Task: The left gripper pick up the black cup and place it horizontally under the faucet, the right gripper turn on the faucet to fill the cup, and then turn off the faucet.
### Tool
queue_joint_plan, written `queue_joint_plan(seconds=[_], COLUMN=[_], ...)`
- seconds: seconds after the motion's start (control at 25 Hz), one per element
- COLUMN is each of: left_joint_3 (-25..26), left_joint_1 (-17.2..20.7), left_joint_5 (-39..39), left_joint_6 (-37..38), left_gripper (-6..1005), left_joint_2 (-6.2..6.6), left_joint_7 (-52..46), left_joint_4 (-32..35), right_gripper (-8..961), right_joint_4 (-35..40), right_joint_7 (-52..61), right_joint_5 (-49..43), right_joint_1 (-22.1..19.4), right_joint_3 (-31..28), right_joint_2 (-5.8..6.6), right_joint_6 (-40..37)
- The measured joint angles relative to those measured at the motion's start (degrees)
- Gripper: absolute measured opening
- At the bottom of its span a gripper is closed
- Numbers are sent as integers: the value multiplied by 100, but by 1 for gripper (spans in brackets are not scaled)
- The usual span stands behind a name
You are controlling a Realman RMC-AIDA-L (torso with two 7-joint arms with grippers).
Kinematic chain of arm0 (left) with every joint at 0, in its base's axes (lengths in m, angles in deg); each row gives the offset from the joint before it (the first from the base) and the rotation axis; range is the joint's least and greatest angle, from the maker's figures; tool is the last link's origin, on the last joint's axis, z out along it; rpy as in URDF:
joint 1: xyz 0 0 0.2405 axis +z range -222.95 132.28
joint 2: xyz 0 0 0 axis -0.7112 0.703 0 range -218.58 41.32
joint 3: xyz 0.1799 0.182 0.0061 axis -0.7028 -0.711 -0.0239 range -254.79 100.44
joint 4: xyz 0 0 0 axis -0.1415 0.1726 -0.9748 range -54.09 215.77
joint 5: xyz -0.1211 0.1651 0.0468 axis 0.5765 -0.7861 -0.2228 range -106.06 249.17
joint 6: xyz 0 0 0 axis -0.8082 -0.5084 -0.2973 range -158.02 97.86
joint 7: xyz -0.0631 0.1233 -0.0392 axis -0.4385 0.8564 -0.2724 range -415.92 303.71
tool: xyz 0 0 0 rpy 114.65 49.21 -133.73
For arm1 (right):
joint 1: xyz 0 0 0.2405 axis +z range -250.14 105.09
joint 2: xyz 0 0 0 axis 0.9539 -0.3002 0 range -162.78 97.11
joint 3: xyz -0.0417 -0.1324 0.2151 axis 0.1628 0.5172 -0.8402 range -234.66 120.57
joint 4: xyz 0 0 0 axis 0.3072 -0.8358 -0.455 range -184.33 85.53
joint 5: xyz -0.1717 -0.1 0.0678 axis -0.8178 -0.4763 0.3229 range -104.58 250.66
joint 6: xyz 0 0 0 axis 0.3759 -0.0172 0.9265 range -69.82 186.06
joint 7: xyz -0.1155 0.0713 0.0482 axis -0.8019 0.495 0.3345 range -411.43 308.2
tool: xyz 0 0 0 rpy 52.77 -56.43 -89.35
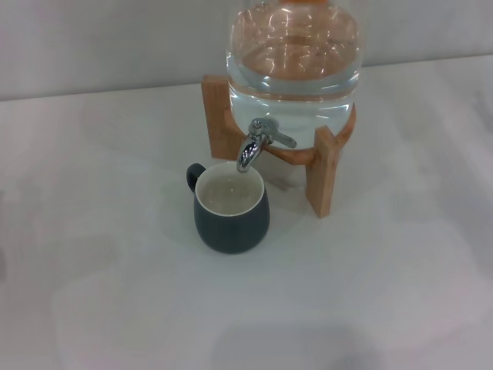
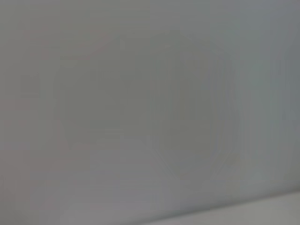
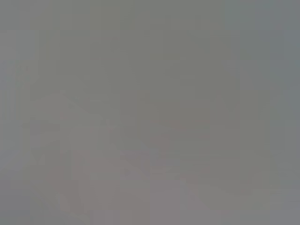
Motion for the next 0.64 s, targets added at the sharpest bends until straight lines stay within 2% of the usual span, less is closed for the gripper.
queue_joint_plan(seconds=[0.2,0.32,0.64], left_joint_3=[3,4,3], left_joint_1=[13,59,217], left_joint_5=[71,174,400], left_joint_6=[367,834,2140], left_gripper=[860,860,860], left_joint_2=[0,0,0], left_joint_7=[0,0,-24], left_joint_4=[0,0,3], right_gripper=[787,787,786], right_joint_4=[3,9,14], right_joint_7=[-2,-10,14], right_joint_5=[7,52,686], right_joint_1=[16,-17,-95], right_joint_3=[-540,-569,-577], right_joint_2=[27,79,108], right_joint_6=[-61,-82,-164])
